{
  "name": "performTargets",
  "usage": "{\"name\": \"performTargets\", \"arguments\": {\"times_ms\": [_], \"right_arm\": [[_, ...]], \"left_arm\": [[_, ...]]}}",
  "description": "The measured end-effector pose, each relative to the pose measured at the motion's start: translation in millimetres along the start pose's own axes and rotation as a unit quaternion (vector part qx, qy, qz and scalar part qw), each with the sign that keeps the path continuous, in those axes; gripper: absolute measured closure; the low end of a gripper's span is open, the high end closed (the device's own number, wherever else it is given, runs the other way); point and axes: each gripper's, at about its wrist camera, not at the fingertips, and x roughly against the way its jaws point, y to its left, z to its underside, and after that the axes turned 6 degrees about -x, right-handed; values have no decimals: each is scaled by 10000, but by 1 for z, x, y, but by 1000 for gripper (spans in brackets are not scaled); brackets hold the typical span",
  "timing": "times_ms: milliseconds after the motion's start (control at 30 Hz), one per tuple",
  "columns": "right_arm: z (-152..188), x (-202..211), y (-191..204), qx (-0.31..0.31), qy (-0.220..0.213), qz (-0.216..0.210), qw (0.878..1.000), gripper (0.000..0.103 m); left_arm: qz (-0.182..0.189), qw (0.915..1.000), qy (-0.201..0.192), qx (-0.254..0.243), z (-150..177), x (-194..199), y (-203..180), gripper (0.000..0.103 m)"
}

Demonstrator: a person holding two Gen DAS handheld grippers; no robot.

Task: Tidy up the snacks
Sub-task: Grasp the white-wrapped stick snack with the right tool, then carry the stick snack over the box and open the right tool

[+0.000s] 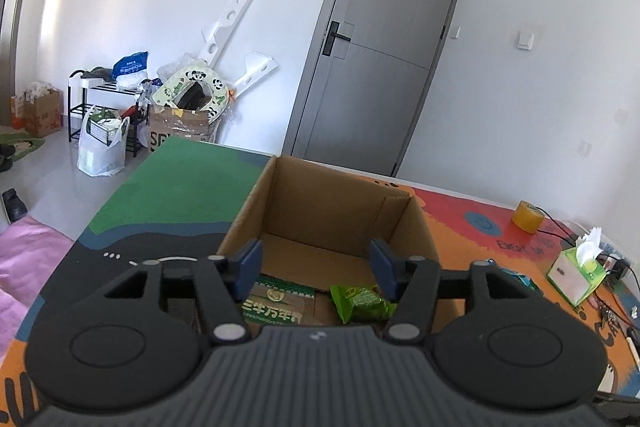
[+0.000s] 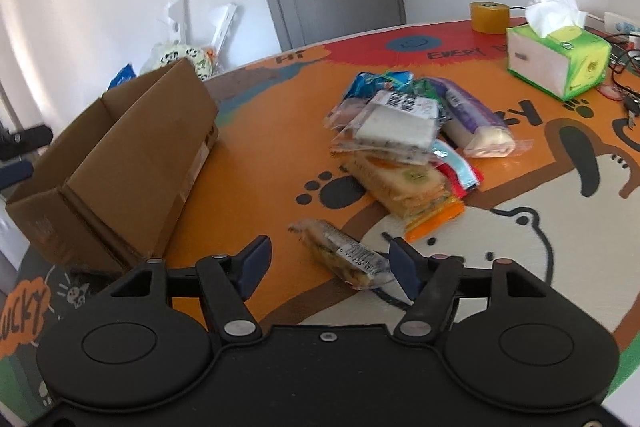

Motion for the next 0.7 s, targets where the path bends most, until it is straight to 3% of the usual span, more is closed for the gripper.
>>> {"name": "performTargets", "arguments": {"times_ms": [67, 133, 167, 400, 700], "right_arm": [[3, -1, 4, 122, -40, 84, 9999, 49], [4, -1, 7, 229, -44, 135, 9996, 75], [3, -1, 7, 201, -13, 81, 9998, 81], [3, 7, 10, 162, -118, -153, 9997, 83], [-22, 28, 26, 204, -611, -328, 9974, 83]], "left_arm": [[-5, 10000, -49, 0, 0, 3, 1, 35], [-4, 10000, -82, 5, -1, 7, 3, 34], [-3, 9999, -100, 10, -1, 8, 3, 34], [-54, 9998, -147, 78, 0, 17, 7, 32], [-117, 9997, -188, 101, -4, 23, 11, 28]]}}
